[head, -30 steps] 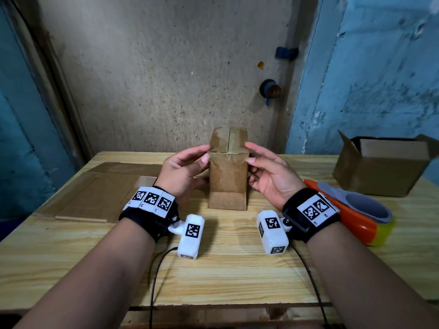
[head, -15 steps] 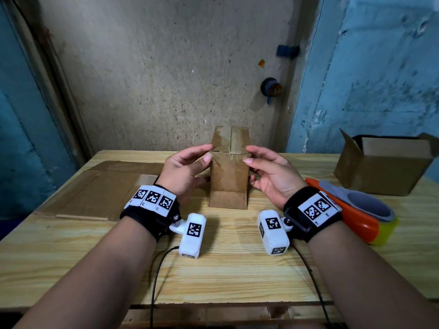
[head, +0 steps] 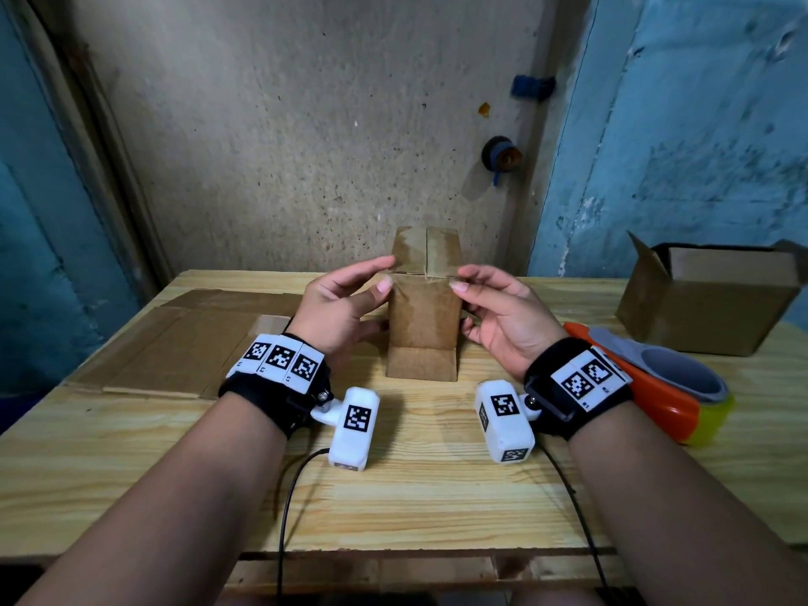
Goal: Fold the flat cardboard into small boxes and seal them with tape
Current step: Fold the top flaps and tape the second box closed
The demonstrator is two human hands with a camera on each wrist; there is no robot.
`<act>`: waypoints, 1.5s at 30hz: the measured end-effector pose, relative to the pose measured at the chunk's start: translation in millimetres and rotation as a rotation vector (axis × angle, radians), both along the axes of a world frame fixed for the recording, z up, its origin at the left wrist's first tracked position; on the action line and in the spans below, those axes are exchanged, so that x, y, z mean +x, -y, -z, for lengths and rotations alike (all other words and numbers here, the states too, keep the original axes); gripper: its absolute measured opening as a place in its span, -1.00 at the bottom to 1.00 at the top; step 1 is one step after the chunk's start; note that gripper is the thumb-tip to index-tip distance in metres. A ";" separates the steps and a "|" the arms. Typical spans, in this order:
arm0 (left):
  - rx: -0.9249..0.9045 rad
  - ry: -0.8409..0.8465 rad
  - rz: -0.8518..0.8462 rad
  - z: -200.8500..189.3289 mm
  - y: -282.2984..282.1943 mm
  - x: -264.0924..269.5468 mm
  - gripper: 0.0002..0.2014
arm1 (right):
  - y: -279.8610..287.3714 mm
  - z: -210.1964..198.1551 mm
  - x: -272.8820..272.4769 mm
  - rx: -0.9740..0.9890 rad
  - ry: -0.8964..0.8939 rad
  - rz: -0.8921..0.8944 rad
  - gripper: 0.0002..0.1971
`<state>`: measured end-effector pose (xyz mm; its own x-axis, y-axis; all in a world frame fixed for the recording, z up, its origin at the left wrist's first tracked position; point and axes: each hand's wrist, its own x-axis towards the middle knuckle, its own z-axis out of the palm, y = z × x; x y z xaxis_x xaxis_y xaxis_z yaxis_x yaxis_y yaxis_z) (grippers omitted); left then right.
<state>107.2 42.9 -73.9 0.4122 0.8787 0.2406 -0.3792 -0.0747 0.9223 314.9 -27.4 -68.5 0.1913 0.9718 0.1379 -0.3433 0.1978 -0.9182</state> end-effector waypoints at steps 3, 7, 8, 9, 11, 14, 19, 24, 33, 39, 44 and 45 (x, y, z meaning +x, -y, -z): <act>0.011 -0.027 0.017 -0.3 0.9 0.0 -0.74 | -0.1 0.0 0.1 0.000 0.012 0.000 -0.79; 0.026 -0.065 0.003 -0.9 1.3 0.0 -0.78 | -0.8 0.4 -0.5 -0.006 0.025 0.000 -0.77; 0.025 -0.068 -0.001 -0.9 1.1 0.0 -0.79 | -0.9 0.6 -0.3 -0.007 0.023 -0.001 -0.77; 0.022 -0.068 -0.005 -0.9 0.9 0.3 -0.79 | -1.1 0.6 -0.1 -0.008 0.022 -0.002 -0.76; 0.017 -0.060 -0.008 -0.6 0.4 1.1 -0.81 | -1.2 0.8 0.2 -0.009 0.025 -0.004 -0.76; 0.005 -0.051 -0.017 -0.4 0.2 1.5 -0.82 | -1.4 0.9 0.1 -0.007 0.031 -0.011 -0.76; -0.016 -0.051 -0.031 -1.5 0.9 2.5 -0.85 | -1.6 0.9 -0.7 -0.001 0.040 -0.008 -0.76; -0.022 -0.033 -0.047 -3.0 3.5 3.7 -0.83 | -2.8 1.5 -0.8 0.003 0.043 -0.001 -0.77; -0.022 0.051 -0.013 -2.0 0.1 5.2 -0.69 | -3.3 2.9 -2.5 0.101 0.011 0.099 -0.69; -0.147 0.070 0.033 -1.4 -3.2 5.4 -0.71 | -4.4 3.1 -3.1 0.037 0.079 0.130 -0.74; -0.109 0.005 -0.028 -3.7 -0.8 5.9 -0.79 | -1.6 2.4 -6.1 0.042 0.155 0.155 -0.85; -0.107 -0.014 -0.051 -4.8 0.5 6.2 -0.86 | -1.3 2.4 -6.5 0.051 0.169 0.165 -0.86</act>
